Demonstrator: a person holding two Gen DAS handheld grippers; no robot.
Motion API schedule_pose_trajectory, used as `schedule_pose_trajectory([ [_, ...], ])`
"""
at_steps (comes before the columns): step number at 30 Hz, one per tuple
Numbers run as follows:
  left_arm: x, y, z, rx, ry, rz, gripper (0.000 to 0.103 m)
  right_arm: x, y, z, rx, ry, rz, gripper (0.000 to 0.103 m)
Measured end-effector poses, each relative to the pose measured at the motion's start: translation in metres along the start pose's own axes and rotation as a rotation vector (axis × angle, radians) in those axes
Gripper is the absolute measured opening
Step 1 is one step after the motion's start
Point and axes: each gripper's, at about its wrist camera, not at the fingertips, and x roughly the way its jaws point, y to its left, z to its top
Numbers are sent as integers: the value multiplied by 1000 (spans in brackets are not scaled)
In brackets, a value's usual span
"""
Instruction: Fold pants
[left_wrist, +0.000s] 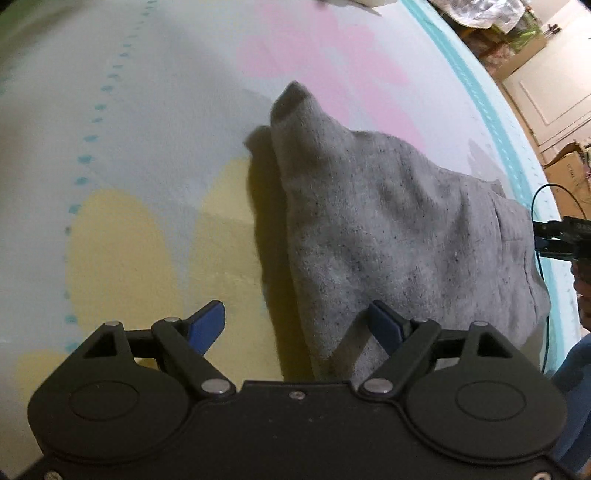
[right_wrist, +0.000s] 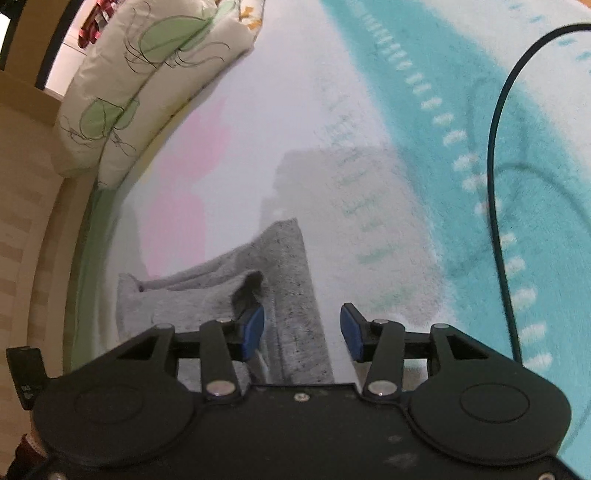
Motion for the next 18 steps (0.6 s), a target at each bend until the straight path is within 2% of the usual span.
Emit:
schedule_pose_trajectory([
  [2,1,1,-5,9,-56,-32,90,4,-3,1,26,6,40,54],
  [4,2,2,-9,-18,-89,-74,96,10,-5,1,47,34,89,56],
  [6,4,2,-8,-27,-104,-117,97,15,-3,-2,47,54,115,57],
  [11,13,-16,-3,22,-77,-178,98,13,15,-11,-75,47,70,58],
  [14,21,-27,4,7,-48,-232,98,19,32,-18,-215,35,9,58],
  [16,24,-34,6,17,-52,-223,91,21,45,-24,-319,24,-32,58],
  [17,21,-33,8,20,-63,-191,75,22,50,-27,-366,12,-47,58],
  [18,19,-37,9,26,-79,-149,56,24,54,-31,-413,0,-63,54],
])
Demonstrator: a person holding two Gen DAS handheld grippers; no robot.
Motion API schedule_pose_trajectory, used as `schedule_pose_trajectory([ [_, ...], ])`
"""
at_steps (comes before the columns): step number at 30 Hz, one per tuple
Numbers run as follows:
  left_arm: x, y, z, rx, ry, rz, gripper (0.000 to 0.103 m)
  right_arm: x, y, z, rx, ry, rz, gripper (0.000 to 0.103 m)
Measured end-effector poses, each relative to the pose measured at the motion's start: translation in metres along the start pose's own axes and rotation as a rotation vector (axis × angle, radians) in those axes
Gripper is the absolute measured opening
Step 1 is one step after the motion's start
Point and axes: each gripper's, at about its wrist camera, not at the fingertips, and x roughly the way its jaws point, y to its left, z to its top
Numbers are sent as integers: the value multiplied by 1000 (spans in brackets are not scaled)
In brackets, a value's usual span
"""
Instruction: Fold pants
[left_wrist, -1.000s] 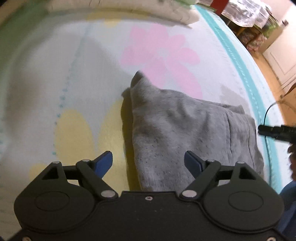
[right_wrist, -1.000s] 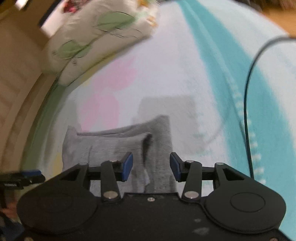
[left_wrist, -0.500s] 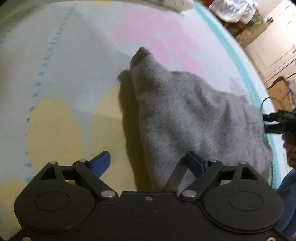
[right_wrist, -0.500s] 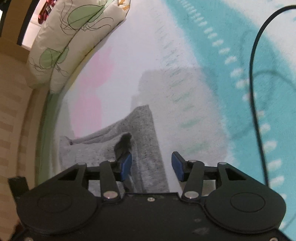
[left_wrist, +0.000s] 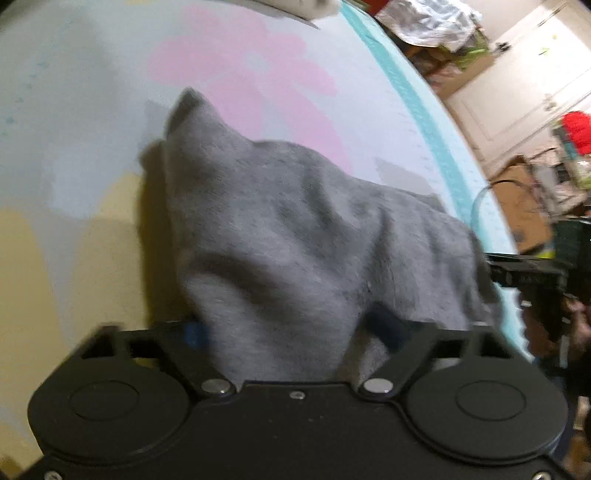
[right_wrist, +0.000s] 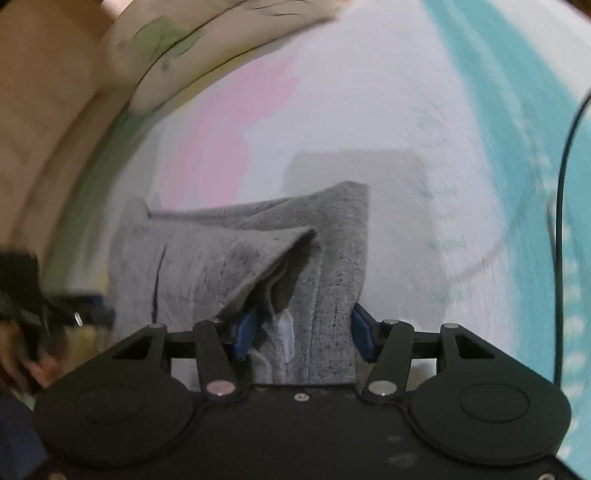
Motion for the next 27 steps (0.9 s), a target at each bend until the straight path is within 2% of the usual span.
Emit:
schedule_pose_trajectory([
  [1,-1,-2,1,4,-9,25,49,1,6,-2,-47,-2,-24,41],
  [3,-10,-2,2,-45,-24,8,28,-2,17,-9,-103,-23,-16,19],
  [5,-19,-5,3,-70,-45,14,23,-6,21,-10,-110,-48,-23,17],
  [10,-38,-40,0,75,-88,121,21,-18,35,-14,-158,-105,-44,16],
  [13,-54,-38,6,61,-131,176,21,-26,47,-6,-161,-131,-18,16],
  [19,-123,13,15,-73,-222,273,21,-25,106,35,-244,-157,58,14],
  [23,-165,54,9,-173,-239,348,21,9,156,66,-260,-119,126,13],
  [27,-186,95,-6,-232,-246,445,22,58,202,92,-258,-73,173,11],
])
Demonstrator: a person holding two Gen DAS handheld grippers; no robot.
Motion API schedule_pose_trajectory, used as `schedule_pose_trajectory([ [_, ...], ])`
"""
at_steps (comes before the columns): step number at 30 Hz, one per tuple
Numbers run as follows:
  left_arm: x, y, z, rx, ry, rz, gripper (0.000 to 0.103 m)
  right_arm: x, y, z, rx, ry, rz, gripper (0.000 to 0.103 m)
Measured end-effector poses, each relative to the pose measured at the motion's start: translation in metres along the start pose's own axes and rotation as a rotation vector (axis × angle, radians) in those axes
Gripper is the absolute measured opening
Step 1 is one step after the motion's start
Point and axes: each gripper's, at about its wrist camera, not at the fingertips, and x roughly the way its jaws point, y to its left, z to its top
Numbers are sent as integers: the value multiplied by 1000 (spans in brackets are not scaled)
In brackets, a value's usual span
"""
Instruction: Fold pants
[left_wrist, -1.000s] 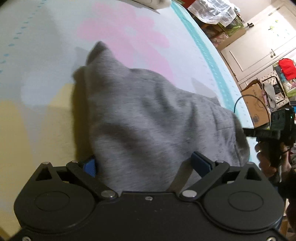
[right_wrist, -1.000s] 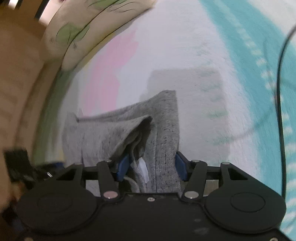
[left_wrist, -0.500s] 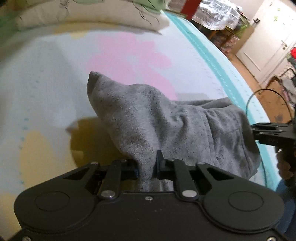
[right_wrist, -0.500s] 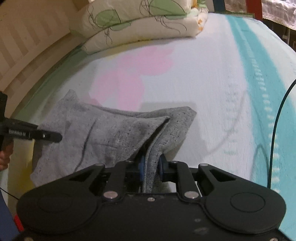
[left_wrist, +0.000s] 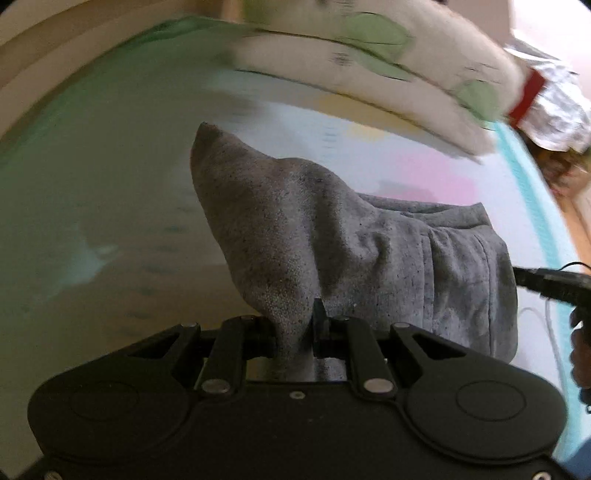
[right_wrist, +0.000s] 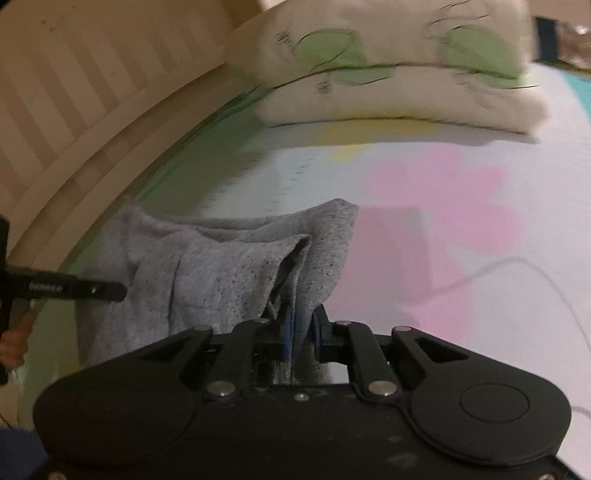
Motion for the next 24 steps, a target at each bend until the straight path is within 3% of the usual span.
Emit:
schedule_pose_trajectory([
  [3,27,31,-7,-39,44,99,32,46,14,15,22,9,-43,5],
  [6,45,53,-18,-98,53,201,39,80,15,25,72,58,-148,9],
  [8,33,60,-25,-145,6,219,40,77,27,25,16,8,-208,9],
  [9,24,59,-27,-140,-30,276,40,69,39,23,-28,-29,-213,11],
  [12,4,37,-26,-64,-151,399,41,52,71,17,-98,-100,-130,12],
  [14,3,23,-20,-10,-193,348,46,55,94,14,-137,-86,-33,12],
  [16,15,9,-12,19,-177,303,51,68,116,8,-192,-46,15,12],
  [18,34,4,-8,25,-155,299,51,84,129,0,-252,-14,3,12],
  [20,59,8,-3,12,-95,320,50,101,126,-6,-265,26,-65,10],
  [21,70,13,-8,11,-60,336,51,107,117,-6,-250,44,-92,0],
  [24,79,12,-20,69,-77,377,52,121,94,-8,-161,103,-53,0],
])
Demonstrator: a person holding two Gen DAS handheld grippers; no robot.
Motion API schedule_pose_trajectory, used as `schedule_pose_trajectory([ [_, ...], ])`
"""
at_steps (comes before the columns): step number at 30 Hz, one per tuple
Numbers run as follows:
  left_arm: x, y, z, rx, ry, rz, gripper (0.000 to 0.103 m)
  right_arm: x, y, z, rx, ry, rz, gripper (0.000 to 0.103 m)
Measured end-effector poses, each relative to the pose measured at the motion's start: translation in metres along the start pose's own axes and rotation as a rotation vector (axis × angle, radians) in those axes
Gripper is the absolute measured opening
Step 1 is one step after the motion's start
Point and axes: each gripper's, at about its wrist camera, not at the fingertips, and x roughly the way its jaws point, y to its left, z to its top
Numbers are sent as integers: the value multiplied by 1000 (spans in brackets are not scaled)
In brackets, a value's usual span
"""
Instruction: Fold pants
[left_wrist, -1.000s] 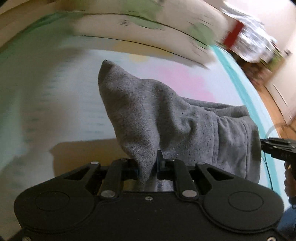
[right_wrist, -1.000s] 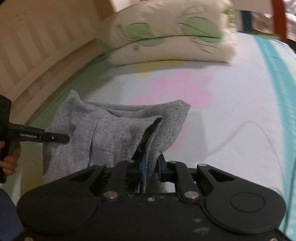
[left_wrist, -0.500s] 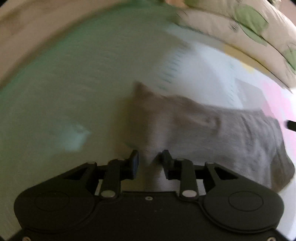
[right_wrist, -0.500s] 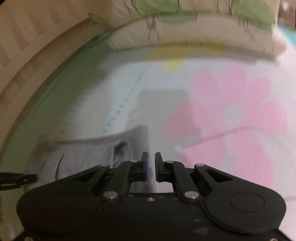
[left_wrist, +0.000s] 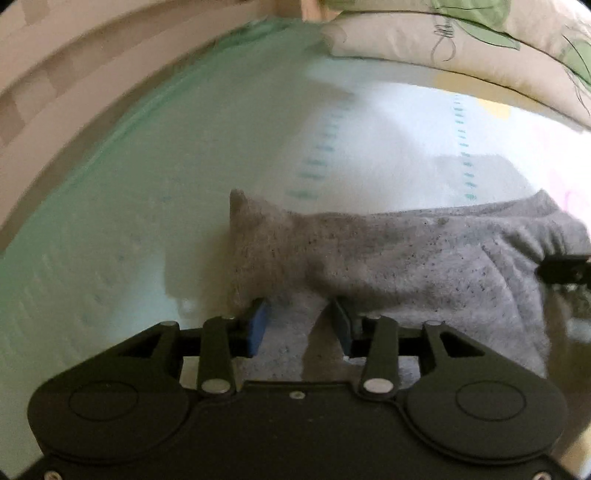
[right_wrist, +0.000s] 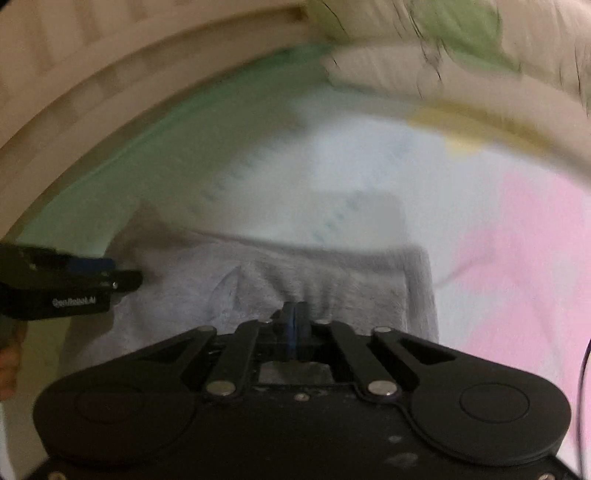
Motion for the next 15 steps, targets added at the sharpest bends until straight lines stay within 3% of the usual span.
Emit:
schedule_pose_trajectory([
  [3,-25,-2,-3,37,-6,20,51,-12,8,1,-24,-35,-25,0],
  [6,-59,0,-19,45,-9,-20,52,-49,20,-17,-67,-85,-13,12],
  [9,-79,4,-40,14,-23,-49,62,-77,26,-39,-77,-99,5,12],
  [13,-54,-8,-59,16,73,-52,65,-75,23,-70,-106,-17,-81,13],
  [15,-51,-10,-62,1,52,-36,65,-67,19,-76,-87,6,-92,13],
])
